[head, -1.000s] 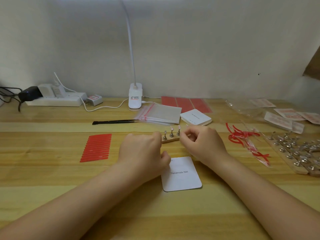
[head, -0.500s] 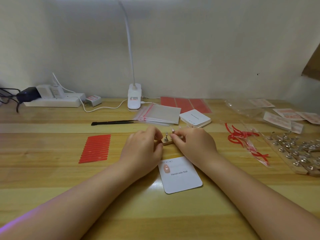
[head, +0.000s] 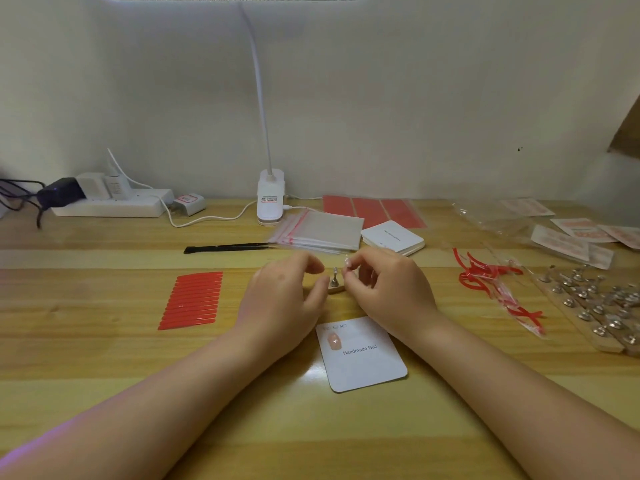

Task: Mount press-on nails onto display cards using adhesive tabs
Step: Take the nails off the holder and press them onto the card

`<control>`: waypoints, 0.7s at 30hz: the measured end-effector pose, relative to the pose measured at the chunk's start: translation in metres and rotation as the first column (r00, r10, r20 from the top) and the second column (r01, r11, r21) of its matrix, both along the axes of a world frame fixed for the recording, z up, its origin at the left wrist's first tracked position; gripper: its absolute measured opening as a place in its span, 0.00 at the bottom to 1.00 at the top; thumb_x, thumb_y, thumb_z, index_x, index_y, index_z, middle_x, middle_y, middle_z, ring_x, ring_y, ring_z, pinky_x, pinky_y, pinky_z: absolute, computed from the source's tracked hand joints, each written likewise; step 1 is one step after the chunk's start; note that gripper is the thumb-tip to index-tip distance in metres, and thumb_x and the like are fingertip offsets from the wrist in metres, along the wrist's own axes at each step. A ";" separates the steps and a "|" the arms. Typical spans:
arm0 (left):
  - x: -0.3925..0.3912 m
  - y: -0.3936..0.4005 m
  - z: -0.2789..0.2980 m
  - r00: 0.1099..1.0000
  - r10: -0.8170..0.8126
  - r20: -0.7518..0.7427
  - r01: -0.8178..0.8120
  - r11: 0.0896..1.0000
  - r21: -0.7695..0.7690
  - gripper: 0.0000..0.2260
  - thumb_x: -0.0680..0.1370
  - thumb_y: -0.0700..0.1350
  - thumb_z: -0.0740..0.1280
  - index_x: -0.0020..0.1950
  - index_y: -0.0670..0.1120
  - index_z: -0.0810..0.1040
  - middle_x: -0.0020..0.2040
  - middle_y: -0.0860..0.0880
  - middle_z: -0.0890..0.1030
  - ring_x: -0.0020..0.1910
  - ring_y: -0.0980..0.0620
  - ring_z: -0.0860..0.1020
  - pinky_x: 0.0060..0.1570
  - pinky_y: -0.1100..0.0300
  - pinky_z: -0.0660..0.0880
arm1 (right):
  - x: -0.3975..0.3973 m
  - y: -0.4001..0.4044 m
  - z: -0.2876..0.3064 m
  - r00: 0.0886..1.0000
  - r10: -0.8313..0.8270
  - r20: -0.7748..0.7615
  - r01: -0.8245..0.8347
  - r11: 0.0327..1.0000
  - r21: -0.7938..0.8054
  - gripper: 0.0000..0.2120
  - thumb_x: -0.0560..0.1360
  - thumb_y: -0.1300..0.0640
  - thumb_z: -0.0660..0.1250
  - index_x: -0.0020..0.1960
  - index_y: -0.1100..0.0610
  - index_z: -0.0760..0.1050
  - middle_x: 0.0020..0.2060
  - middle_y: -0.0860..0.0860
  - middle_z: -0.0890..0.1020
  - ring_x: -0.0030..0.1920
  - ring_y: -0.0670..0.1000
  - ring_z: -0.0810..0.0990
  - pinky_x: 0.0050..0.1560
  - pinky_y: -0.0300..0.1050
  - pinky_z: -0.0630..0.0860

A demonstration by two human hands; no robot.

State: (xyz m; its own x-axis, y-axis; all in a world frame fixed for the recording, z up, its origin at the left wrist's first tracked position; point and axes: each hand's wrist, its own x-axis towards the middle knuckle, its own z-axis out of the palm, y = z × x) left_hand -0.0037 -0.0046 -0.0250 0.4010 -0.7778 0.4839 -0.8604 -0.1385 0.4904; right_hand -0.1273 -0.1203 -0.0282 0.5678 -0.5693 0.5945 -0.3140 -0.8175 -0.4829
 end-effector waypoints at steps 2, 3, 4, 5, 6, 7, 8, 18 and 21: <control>0.000 0.002 0.004 0.999 -0.026 -0.047 0.021 0.995 -0.093 0.08 0.79 0.50 0.65 0.56 0.50 0.77 0.51 0.57 0.78 0.51 0.54 0.76 0.53 0.50 0.73 | 0.001 0.004 0.000 0.996 0.068 0.053 -0.069 0.997 0.022 0.03 0.72 0.59 0.71 0.41 0.54 0.78 0.32 0.41 0.76 0.32 0.44 0.74 0.35 0.38 0.71; -0.001 0.002 0.005 0.997 -0.050 -0.057 0.042 0.991 -0.128 0.09 0.78 0.50 0.66 0.57 0.49 0.78 0.52 0.56 0.78 0.50 0.54 0.76 0.53 0.49 0.73 | 0.001 0.006 0.000 0.993 0.098 0.065 -0.100 0.994 0.031 0.02 0.73 0.60 0.71 0.41 0.55 0.79 0.33 0.42 0.78 0.33 0.44 0.76 0.37 0.39 0.73; -0.002 0.003 0.006 0.996 -0.075 -0.057 0.066 0.987 -0.148 0.11 0.77 0.51 0.67 0.57 0.49 0.78 0.53 0.55 0.78 0.50 0.53 0.77 0.53 0.49 0.74 | 0.001 0.007 -0.001 0.990 0.122 0.065 -0.124 0.992 0.029 0.02 0.73 0.60 0.72 0.42 0.56 0.80 0.34 0.44 0.80 0.34 0.44 0.77 0.39 0.41 0.74; -0.003 0.003 0.007 0.994 -0.095 -0.047 0.087 0.984 -0.153 0.12 0.77 0.51 0.69 0.58 0.48 0.79 0.53 0.55 0.79 0.50 0.53 0.77 0.53 0.48 0.74 | 0.001 0.008 -0.001 0.988 0.141 0.060 -0.142 0.990 0.021 0.01 0.73 0.59 0.72 0.43 0.57 0.81 0.35 0.45 0.81 0.35 0.45 0.78 0.41 0.44 0.75; -0.003 0.004 0.007 0.994 -0.107 -0.031 0.101 0.983 -0.151 0.12 0.76 0.50 0.70 0.58 0.48 0.79 0.53 0.54 0.79 0.50 0.53 0.76 0.53 0.48 0.74 | 0.001 0.009 -0.001 0.986 0.158 0.061 -0.159 0.987 0.014 0.02 0.73 0.59 0.72 0.43 0.57 0.81 0.36 0.47 0.81 0.35 0.46 0.78 0.41 0.46 0.75; -0.003 0.004 0.007 0.994 -0.112 -0.017 0.109 0.983 -0.149 0.12 0.75 0.50 0.71 0.57 0.48 0.80 0.53 0.53 0.79 0.50 0.53 0.76 0.53 0.47 0.73 | 0.000 0.009 -0.001 0.983 0.172 0.070 -0.174 0.985 0.012 0.02 0.73 0.59 0.73 0.44 0.58 0.82 0.37 0.49 0.82 0.36 0.47 0.78 0.41 0.46 0.76; -0.003 0.004 0.007 0.993 -0.115 -0.007 0.112 0.982 -0.152 0.11 0.75 0.48 0.71 0.56 0.47 0.81 0.53 0.52 0.80 0.50 0.52 0.76 0.53 0.46 0.74 | 0.000 0.009 -0.001 0.979 0.184 0.084 -0.185 0.983 0.010 0.02 0.73 0.60 0.73 0.44 0.58 0.82 0.37 0.50 0.82 0.36 0.48 0.78 0.40 0.46 0.76; 0.002 0.000 0.003 0.994 -0.103 0.046 0.109 0.982 -0.156 0.08 0.78 0.42 0.68 0.55 0.43 0.82 0.51 0.48 0.81 0.50 0.46 0.78 0.51 0.43 0.73 | 0.002 0.010 -0.002 0.969 0.214 0.123 -0.213 0.977 -0.018 0.01 0.73 0.64 0.72 0.42 0.60 0.81 0.34 0.51 0.80 0.36 0.47 0.75 0.39 0.42 0.74; 0.002 0.000 0.003 0.993 -0.109 0.049 0.116 0.979 -0.165 0.08 0.79 0.42 0.67 0.55 0.43 0.82 0.51 0.49 0.81 0.51 0.47 0.78 0.52 0.43 0.73 | 0.002 0.010 -0.002 0.967 0.223 0.125 -0.222 0.975 -0.025 0.02 0.73 0.64 0.72 0.43 0.59 0.81 0.34 0.50 0.80 0.36 0.47 0.75 0.39 0.41 0.73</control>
